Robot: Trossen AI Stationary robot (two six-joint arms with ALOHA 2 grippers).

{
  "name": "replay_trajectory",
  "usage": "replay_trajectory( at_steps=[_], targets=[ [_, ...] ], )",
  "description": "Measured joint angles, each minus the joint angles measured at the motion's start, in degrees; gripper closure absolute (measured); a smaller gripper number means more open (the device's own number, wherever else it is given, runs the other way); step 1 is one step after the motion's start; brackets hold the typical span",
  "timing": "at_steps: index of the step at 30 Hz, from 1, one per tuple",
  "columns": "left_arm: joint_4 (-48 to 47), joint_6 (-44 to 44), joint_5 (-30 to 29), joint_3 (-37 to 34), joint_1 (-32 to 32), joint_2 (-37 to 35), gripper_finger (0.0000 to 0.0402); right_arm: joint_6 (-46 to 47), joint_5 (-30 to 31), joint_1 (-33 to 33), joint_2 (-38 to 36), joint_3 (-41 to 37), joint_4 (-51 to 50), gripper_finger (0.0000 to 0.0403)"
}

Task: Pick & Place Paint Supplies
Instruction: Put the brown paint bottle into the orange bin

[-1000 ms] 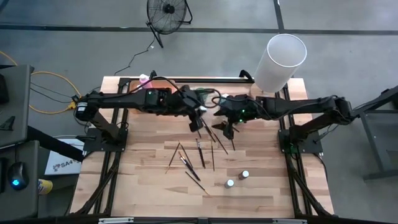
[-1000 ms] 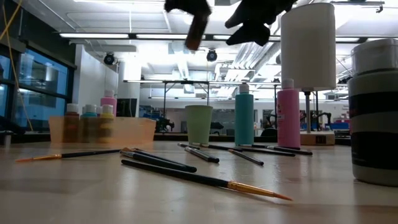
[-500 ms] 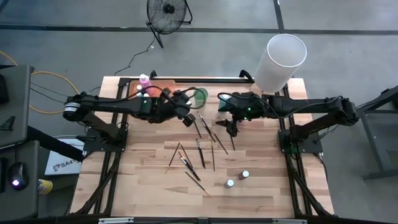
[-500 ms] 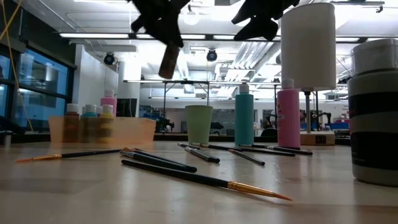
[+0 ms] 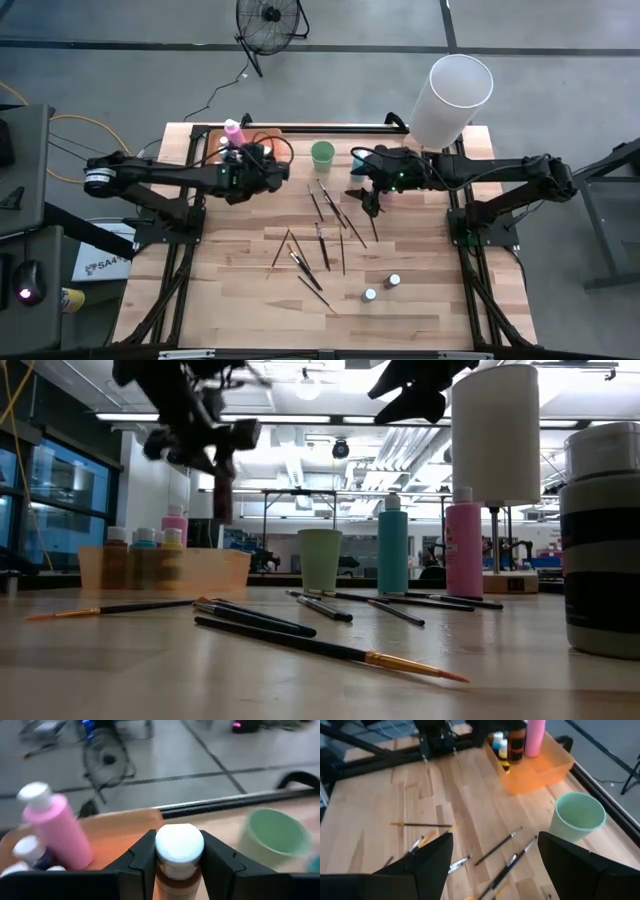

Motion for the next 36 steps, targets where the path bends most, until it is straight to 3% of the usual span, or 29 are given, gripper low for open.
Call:
replay_trajectory(
  at_steps=[3, 12, 36],
  targets=[
    [0.19, -3.97, -0.45, -2.29, 2.62, 0.34, 0.0288, 0.00, 0.24, 0.00, 0.00, 0.00, 0.34, 0.0117],
    [1.94, -5.12, 1.83, -7.12, 6.56, 0.61, 0.0288, 0.20, 1.60, 0.01, 0.00, 0.00, 0.39, 0.0117],
    [5.47, -8.45, 6.03, -8.53, 6.03, 9.17, 0.0288, 0.20, 1.92, 0.01, 0.02, 0.00, 0.55, 0.0117]
  ],
)
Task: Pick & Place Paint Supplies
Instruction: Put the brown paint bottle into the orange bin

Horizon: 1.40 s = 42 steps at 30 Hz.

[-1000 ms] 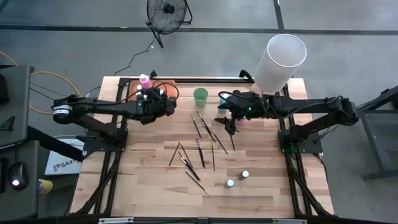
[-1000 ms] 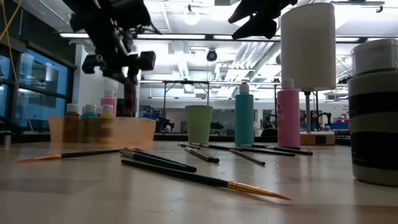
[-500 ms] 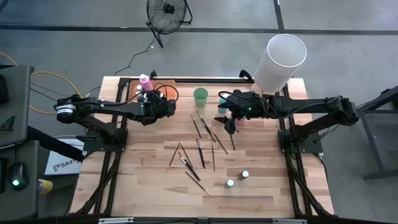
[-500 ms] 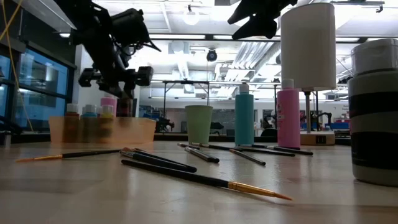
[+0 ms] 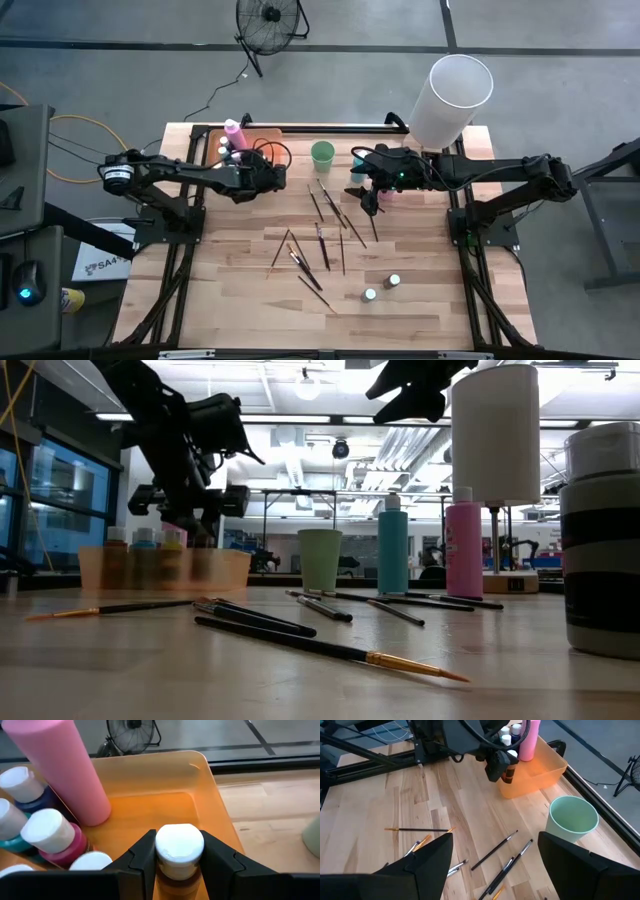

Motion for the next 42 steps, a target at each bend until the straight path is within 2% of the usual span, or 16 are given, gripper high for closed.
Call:
replay_trajectory(
  at_steps=[14, 21, 27, 29, 33, 36, 42],
  targets=[
    [-3.17, -1.31, -0.24, 0.02, -0.93, 0.57, 0.0288, -0.02, -0.24, 0.00, 0.00, 0.00, 0.00, 0.0117],
    [-3.24, -1.70, -2.32, 0.13, -0.93, 3.51, 0.0288, -0.02, -0.51, -0.02, 0.00, 0.00, 0.00, 0.0117],
    [-2.74, -3.85, -1.80, 0.22, -1.02, 4.42, 0.0288, -0.20, -0.70, -0.02, 0.02, 0.00, -0.01, 0.0117],
    [-2.75, -4.51, -1.50, 0.22, -1.01, 4.38, 0.0274, -0.21, -0.72, -0.01, 0.01, 0.00, 0.00, 0.0117],
    [-2.52, -4.86, 1.59, 0.21, -0.95, 4.22, 0.0210, -0.22, -0.79, -0.02, 0.00, 0.00, -0.02, 0.0117],
    [-3.54, -4.65, 3.91, -0.06, -0.97, 4.34, 0.0176, -0.22, -0.76, -0.01, 0.00, 0.00, -0.02, 0.0117],
    [-4.08, -4.54, 4.69, 0.02, -0.93, 3.21, 0.0158, -0.22, -0.76, 0.00, 0.00, 0.00, -0.06, 0.0117]
  ],
)
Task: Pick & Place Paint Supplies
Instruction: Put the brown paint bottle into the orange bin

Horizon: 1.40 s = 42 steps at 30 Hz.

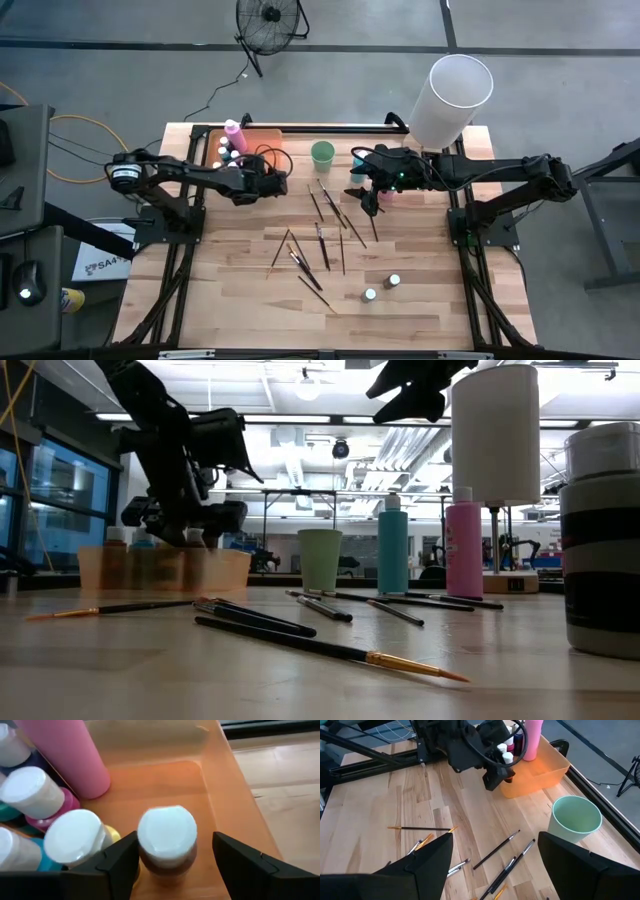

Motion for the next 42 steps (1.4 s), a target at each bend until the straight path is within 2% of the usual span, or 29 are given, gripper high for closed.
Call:
replay_trajectory(
  at_steps=[10, 16, 25, 30, 35, 39, 42],
  targets=[
    [-0.34, 4.27, -0.31, 0.91, 0.00, -6.39, 0.0156, 0.17, 0.04, 0.00, 0.01, 0.00, 0.00, 0.0117],
    [-0.31, 14.62, -0.35, 6.03, 0.00, -9.31, 0.0156, 0.59, 0.05, 0.00, -0.26, 0.00, -1.42, 0.0117],
    [-0.25, 28.21, 1.36, 13.93, -2.03, -14.16, 0.0155, 3.01, -0.17, 1.23, -6.55, 0.04, -13.86, 0.0117],
    [-0.30, 33.47, 3.66, 16.87, -5.20, -15.99, 0.0155, 4.51, -5.26, 5.79, -10.01, 0.04, -23.67, 0.0117],
    [-0.28, 35.04, 4.61, 18.76, -7.94, -16.42, 0.0155, 6.62, -9.03, 13.97, -10.42, -0.05, -34.68, 0.0117],
    [0.00, 34.75, 5.74, 19.08, -9.58, -16.39, 0.0155, 7.25, -9.23, 21.97, -8.93, -2.21, -35.08, 0.0117],
    [-0.12, 34.17, 7.09, 19.08, -11.05, -16.35, 0.0155, 15.37, -8.72, 26.97, -7.48, -4.51, -34.94, 0.0117]
  ],
)
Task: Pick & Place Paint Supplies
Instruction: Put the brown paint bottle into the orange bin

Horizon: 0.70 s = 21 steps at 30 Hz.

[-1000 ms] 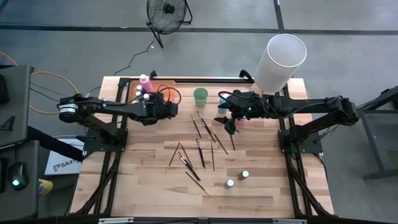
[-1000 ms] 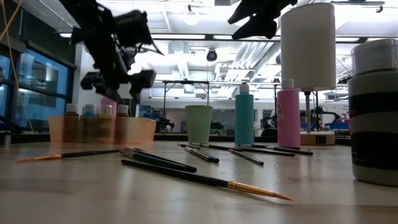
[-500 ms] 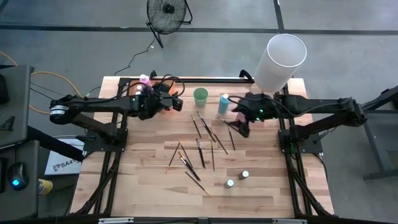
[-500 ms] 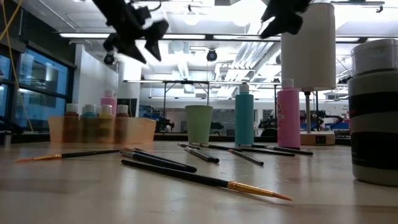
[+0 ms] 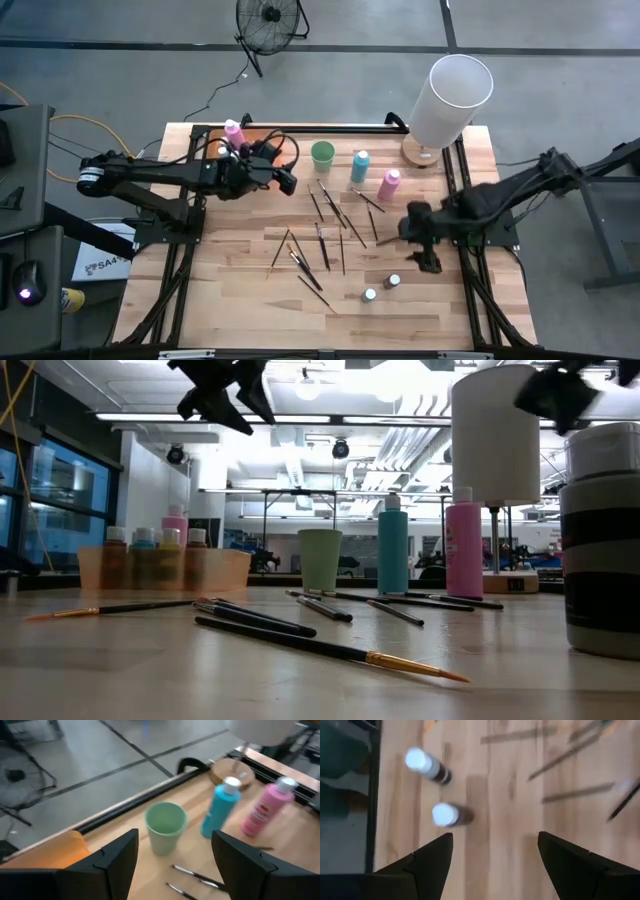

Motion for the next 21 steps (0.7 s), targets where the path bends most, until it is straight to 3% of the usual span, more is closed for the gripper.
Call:
replay_trajectory(
  at_steps=[3, 9, 13, 16, 21],
  targets=[
    [-0.48, 0.69, 0.97, 0.00, -1.45, 0.00, 0.0155, 11.78, 4.13, 5.61, 0.21, -3.59, 3.10, 0.0117],
    [-1.57, 1.94, 4.17, 0.00, -2.59, 0.00, 0.0155, 38.63, 20.14, 21.54, 0.30, -13.20, 13.45, 0.0117],
    [-1.59, 3.38, 7.08, 0.00, -2.55, 0.00, 0.0155, 50.93, 28.29, 30.17, 3.73, -16.84, 16.81, 0.0117],
    [-1.59, 3.91, 8.38, -0.01, -2.53, 0.00, 0.0155, 51.82, 31.04, 34.52, 7.20, -17.60, 18.89, 0.0124],
    [-1.54, 4.94, 9.24, -0.02, -2.44, 0.00, 0.0155, 43.48, 31.18, 37.23, 15.88, -19.50, 28.68, 0.0140]
  ],
)
